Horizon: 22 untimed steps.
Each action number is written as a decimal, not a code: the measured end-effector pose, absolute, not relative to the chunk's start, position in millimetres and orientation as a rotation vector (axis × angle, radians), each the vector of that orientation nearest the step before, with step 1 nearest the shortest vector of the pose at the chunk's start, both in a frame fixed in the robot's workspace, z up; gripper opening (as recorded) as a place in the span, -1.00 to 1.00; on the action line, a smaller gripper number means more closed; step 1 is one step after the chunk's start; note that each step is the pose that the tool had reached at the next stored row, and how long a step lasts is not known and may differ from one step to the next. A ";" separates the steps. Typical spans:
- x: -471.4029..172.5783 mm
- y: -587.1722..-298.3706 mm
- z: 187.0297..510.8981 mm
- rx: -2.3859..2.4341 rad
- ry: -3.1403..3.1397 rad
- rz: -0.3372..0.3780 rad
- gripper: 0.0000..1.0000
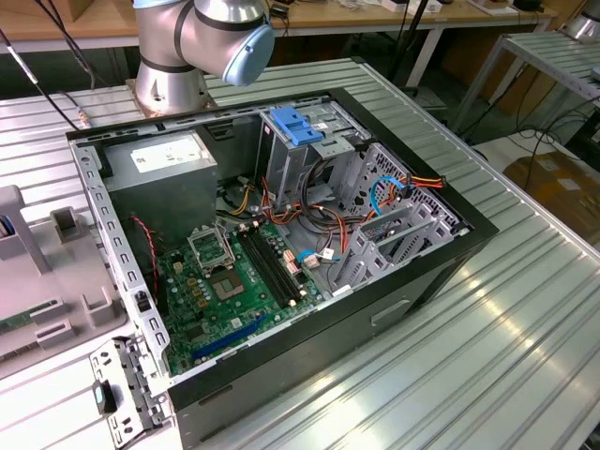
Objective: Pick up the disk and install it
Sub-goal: 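Pick up the disk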
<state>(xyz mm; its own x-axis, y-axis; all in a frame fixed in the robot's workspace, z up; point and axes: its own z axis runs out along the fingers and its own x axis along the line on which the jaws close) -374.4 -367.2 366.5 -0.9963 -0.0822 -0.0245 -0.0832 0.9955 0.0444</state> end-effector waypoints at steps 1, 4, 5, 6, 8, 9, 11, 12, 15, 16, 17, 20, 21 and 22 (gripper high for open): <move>-374.4 -367.2 366.5 -0.138 3.115 0.071 -0.79; -374.4 -367.2 366.5 -0.156 3.115 0.071 -0.79; -374.4 -367.2 366.5 -0.162 3.114 0.071 -0.79; -374.4 -367.2 366.5 -0.168 3.114 0.071 -0.79; -374.4 -367.2 366.5 -0.177 3.114 0.071 -0.79; -374.4 -367.2 366.5 -0.181 3.114 0.071 -0.79; -374.4 -367.2 366.5 -0.195 3.113 0.071 -0.79; -374.4 -367.2 366.5 -0.199 3.113 0.072 -0.79; -374.4 -367.2 366.5 -0.215 3.112 0.072 -0.79; -374.4 -367.2 366.5 -0.221 3.112 0.072 -0.79; -374.4 -367.2 366.5 -0.227 3.111 0.072 -0.79; -374.4 -367.2 366.5 -0.244 3.110 0.072 -0.79; -374.4 -367.2 366.5 -0.250 3.110 0.072 -0.79; -374.4 -367.2 366.5 -0.259 3.109 0.072 -0.79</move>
<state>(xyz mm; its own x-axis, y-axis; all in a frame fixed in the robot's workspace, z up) -374.4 -367.2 366.5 -0.9860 -0.1650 -0.0245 -0.1660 0.9851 0.0443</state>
